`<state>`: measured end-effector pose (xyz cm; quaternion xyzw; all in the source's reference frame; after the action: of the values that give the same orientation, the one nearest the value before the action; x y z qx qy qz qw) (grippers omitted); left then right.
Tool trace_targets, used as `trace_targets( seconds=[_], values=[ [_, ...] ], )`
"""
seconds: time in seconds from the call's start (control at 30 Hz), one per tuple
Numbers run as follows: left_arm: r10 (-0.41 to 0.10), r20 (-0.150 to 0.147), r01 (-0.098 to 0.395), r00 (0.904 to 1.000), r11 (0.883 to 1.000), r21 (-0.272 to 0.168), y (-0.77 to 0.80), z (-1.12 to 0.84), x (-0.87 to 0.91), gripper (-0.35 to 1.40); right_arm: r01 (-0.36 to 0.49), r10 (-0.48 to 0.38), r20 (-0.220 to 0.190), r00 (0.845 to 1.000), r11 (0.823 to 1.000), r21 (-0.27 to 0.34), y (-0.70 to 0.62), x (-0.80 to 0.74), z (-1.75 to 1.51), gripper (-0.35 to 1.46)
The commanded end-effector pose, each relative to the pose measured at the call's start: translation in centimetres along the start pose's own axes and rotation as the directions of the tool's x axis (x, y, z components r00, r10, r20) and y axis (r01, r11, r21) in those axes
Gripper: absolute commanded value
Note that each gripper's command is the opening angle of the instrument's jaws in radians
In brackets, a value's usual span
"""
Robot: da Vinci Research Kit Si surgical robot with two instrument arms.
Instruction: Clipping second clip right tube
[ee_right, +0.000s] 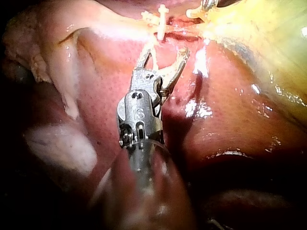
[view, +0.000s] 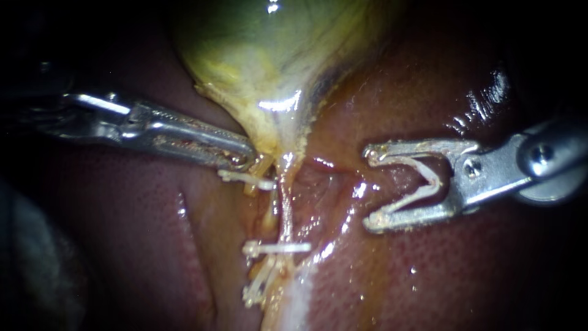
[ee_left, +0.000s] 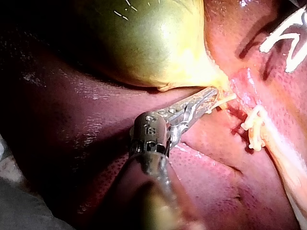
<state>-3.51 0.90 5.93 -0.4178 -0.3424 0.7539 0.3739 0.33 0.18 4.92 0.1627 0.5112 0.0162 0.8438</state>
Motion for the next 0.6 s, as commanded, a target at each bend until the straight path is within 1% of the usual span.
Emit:
trace_targets(
  seconds=[0.03,0.1,0.2,0.3,0.33,0.43,0.47,0.53,0.6],
  values=[
    [0.001,0.0,-0.001,1.0,1.0,0.0,0.0,-0.01,0.0,-0.35,0.0,0.0,0.0,1.0,1.0,0.0,0.0,0.0,0.0,0.46],
    [0.0,-0.001,0.0,1.0,1.0,0.002,0.01,-0.06,0.01,-0.35,0.0,0.0,0.0,1.0,1.0,0.0,0.0,0.0,0.0,0.46],
    [-0.001,-0.008,0.001,1.0,1.0,0.01,0.03,-0.21,0.04,-0.35,0.0,0.0,0.0,1.0,1.0,0.0,0.0,0.0,0.0,0.46],
    [-0.006,-0.016,0.007,0.9999,1.0,0.02,0.11,-0.46,0.09,-0.35,0.0,0.0,0.0,1.0,1.0,0.0,0.0,0.0,0.0,0.46],
    [-0.009,-0.019,0.01,0.9998,1.0,0.029,0.14,-0.57,0.12,-0.35,0.0,0.0,0.0,1.0,1.0,0.0,-0.01,0.0,-0.01,0.46],
    [-0.02,-0.041,0.022,0.9989,0.999,0.034,0.25,-0.84,0.23,-0.35,0.0,0.0,0.0,1.0,1.0,0.001,-0.01,0.01,-0.01,0.46],
    [-0.03,-0.051,0.032,0.9983,0.999,0.037,0.27,-0.9,0.27,-0.35,0.0,0.0,0.0,1.0,1.0,0.001,-0.01,0.01,-0.01,0.46],
    [-0.031,-0.063,0.033,0.9975,0.999,0.032,0.32,-0.98,0.33,-0.35,0.0,0.0,0.0,1.0,1.0,0.001,-0.01,0.01,0.0,0.46],
    [-0.03,-0.071,0.032,0.997,0.999,0.027,0.37,-1.02,0.37,-0.35,0.0,0.0,0.003,1.0,1.0,0.001,-0.02,0.02,0.0,0.46]
  ],
)
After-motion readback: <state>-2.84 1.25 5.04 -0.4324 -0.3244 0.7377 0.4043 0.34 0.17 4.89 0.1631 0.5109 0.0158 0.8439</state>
